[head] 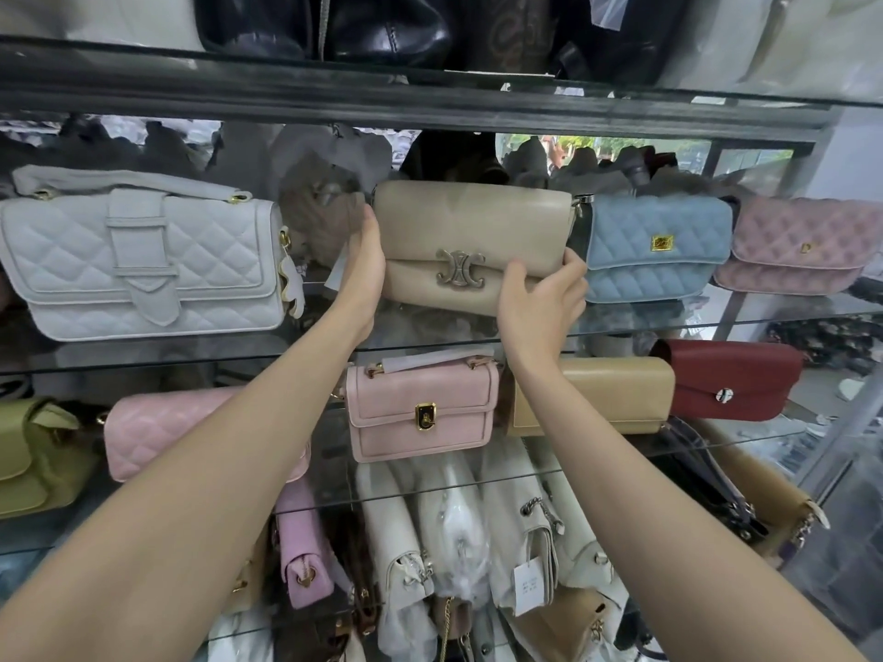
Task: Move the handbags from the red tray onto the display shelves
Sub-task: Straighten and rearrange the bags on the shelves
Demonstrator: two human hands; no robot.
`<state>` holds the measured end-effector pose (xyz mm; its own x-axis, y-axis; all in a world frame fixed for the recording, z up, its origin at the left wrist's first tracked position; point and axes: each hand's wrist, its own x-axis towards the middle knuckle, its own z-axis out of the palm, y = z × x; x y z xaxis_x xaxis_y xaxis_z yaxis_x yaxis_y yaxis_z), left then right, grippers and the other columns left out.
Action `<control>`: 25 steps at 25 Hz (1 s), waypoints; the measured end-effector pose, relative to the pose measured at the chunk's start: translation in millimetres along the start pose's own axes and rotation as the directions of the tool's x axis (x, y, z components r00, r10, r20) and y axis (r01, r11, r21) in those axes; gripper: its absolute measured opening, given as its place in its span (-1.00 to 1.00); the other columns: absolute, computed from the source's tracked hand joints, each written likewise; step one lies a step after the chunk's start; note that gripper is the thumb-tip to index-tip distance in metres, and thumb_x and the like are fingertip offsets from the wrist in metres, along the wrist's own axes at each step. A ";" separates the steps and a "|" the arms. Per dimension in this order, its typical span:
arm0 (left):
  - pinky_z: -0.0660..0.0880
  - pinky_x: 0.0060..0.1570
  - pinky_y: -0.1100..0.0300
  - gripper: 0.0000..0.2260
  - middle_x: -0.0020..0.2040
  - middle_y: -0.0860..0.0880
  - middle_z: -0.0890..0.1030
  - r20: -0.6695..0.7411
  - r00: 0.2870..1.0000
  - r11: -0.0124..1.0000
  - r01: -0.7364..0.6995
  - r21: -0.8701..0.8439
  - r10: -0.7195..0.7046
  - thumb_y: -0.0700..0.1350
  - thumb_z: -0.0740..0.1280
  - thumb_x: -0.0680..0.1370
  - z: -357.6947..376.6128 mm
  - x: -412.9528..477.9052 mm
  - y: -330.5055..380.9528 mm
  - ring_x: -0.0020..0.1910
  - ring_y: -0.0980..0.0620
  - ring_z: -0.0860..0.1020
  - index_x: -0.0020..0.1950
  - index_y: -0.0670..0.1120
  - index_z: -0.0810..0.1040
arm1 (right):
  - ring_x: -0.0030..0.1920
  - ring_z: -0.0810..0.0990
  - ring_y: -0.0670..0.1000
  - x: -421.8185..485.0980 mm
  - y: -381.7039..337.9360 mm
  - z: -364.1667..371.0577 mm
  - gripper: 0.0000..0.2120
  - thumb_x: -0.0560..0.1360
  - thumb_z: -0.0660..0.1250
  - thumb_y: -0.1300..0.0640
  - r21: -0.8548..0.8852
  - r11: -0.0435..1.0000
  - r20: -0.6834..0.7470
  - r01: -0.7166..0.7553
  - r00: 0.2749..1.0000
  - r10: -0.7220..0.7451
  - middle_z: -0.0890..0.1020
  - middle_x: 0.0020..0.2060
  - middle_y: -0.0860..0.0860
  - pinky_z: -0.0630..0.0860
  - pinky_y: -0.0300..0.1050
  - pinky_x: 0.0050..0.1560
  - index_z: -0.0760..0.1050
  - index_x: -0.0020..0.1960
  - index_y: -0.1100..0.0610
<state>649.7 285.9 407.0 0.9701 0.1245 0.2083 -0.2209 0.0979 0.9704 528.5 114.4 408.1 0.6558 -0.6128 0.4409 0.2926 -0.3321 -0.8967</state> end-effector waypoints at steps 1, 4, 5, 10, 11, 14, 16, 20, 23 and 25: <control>0.35 0.45 -0.10 0.16 0.48 0.16 0.45 -0.003 1.000 1.000 0.005 -0.010 -0.005 0.76 0.11 0.04 -1.5 1.8 -1.4 0.44 0.07 0.44 0.56 0.22 0.29 | 0.39 0.23 0.16 0.3 -0.3 0.8 -0.46 0.56 0.30 0.04 0.003 1.000 0.004 -0.002 1.000 0.002 0.31 0.42 0.15 0.22 -0.01 0.31 0.21 0.46 0.15; 0.40 0.40 -0.11 0.14 0.43 0.13 0.50 -0.029 0.999 1.000 0.012 -0.028 -0.013 0.75 0.10 0.07 -4.0 -13.4 7.2 0.39 0.05 0.48 0.54 0.18 0.30 | 0.38 0.24 0.16 2.1 -0.1 1.3 -0.43 0.55 0.32 0.03 0.013 1.000 0.017 0.004 1.000 -0.004 0.33 0.41 0.15 0.21 0.03 0.37 0.21 0.47 0.16; 0.42 0.39 -0.11 0.07 0.41 0.13 0.51 -0.039 0.999 1.000 0.009 -0.030 -0.011 0.72 0.10 0.13 -3.2 -24.3 14.1 0.37 0.05 0.49 0.52 0.16 0.30 | 0.38 0.24 0.15 3.2 0.2 1.0 -0.43 0.55 0.33 0.03 0.018 1.000 0.029 0.003 1.000 -0.004 0.33 0.41 0.15 0.21 0.02 0.36 0.21 0.47 0.16; 0.37 0.43 -0.09 -0.50 0.32 0.10 0.48 -0.123 0.992 1.000 -0.028 0.002 0.028 0.43 0.06 0.55 0.7 -70.2 38.0 0.36 0.05 0.46 0.32 0.13 0.32 | 0.40 0.24 0.15 12.1 1.5 0.4 -0.46 0.58 0.29 0.04 0.074 0.996 0.137 -0.046 0.990 0.035 0.31 0.43 0.14 0.22 0.03 0.41 0.20 0.48 0.14; 0.37 0.44 -0.08 -0.57 0.30 0.09 0.48 -0.148 0.988 0.999 -0.040 0.004 0.040 0.38 0.06 0.60 -0.5 -72.4 37.3 0.36 0.04 0.46 0.31 0.13 0.33 | 0.41 0.24 0.15 15.0 1.8 0.3 -0.47 0.59 0.27 0.04 0.092 0.993 0.169 -0.073 0.984 0.057 0.30 0.45 0.14 0.23 0.06 0.44 0.19 0.49 0.12; 0.38 0.43 -0.06 -0.59 0.27 0.09 0.47 -0.204 0.977 0.997 -0.055 0.056 0.065 0.30 0.08 0.65 -1.3 -78.8 36.2 0.33 0.03 0.46 0.37 0.10 0.38 | 0.44 0.25 0.14 25.3 1.8 -0.1 -0.48 0.62 0.25 0.01 0.112 0.984 0.258 -0.138 0.960 0.106 0.27 0.48 0.11 0.24 0.10 0.47 0.16 0.50 0.09; 0.38 0.42 -0.04 -0.59 0.28 0.08 0.47 -0.228 0.970 0.993 -0.060 0.104 0.083 0.25 0.10 0.67 -1.9 -84.0 36.4 0.32 0.02 0.46 0.41 0.08 0.39 | 0.44 0.28 0.15 32.8 2.9 1.0 -0.47 0.61 0.24 -0.03 0.120 0.977 0.291 -0.175 0.947 0.134 0.28 0.48 0.09 0.26 0.14 0.48 0.16 0.50 0.06; 0.41 0.40 -0.10 -0.65 0.33 0.09 0.49 -0.215 0.968 0.987 -0.105 0.119 0.129 0.25 0.21 0.54 -5.7 -88.1 31.3 0.30 0.03 0.49 0.28 0.19 0.39 | 0.42 0.32 0.15 40.6 6.3 4.4 -0.50 0.60 0.25 -0.08 0.154 0.967 0.320 -0.202 0.936 0.145 0.32 0.46 0.07 0.28 0.17 0.47 0.19 0.45 0.04; 0.41 0.39 -0.08 -0.56 0.33 0.06 0.49 -0.249 0.960 0.986 -0.100 0.131 0.131 0.26 0.24 0.40 -5.9 -91.8 31.0 0.31 0.04 0.48 0.25 0.20 0.39 | 0.41 0.32 0.16 43.4 6.3 6.5 -0.52 0.60 0.26 -0.05 0.149 0.970 0.312 -0.194 0.940 0.140 0.33 0.45 0.10 0.29 0.17 0.46 0.21 0.44 0.07; 0.41 0.39 -0.03 -0.57 0.32 0.04 0.50 -0.268 0.952 0.984 -0.113 0.140 0.147 0.23 0.24 0.40 -4.3 -94.0 32.7 0.29 0.03 0.47 0.24 0.17 0.41 | 0.39 0.32 0.14 46.7 7.2 7.6 -0.52 0.61 0.26 -0.06 0.147 0.970 0.323 -0.195 0.936 0.140 0.34 0.43 0.10 0.31 0.17 0.45 0.20 0.44 0.07</control>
<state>550.9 281.6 418.6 0.8641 0.3975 0.3086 -0.3130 -0.0557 0.9481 566.5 88.8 422.0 0.8793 -0.3887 0.2753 0.2582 -0.0966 -0.9612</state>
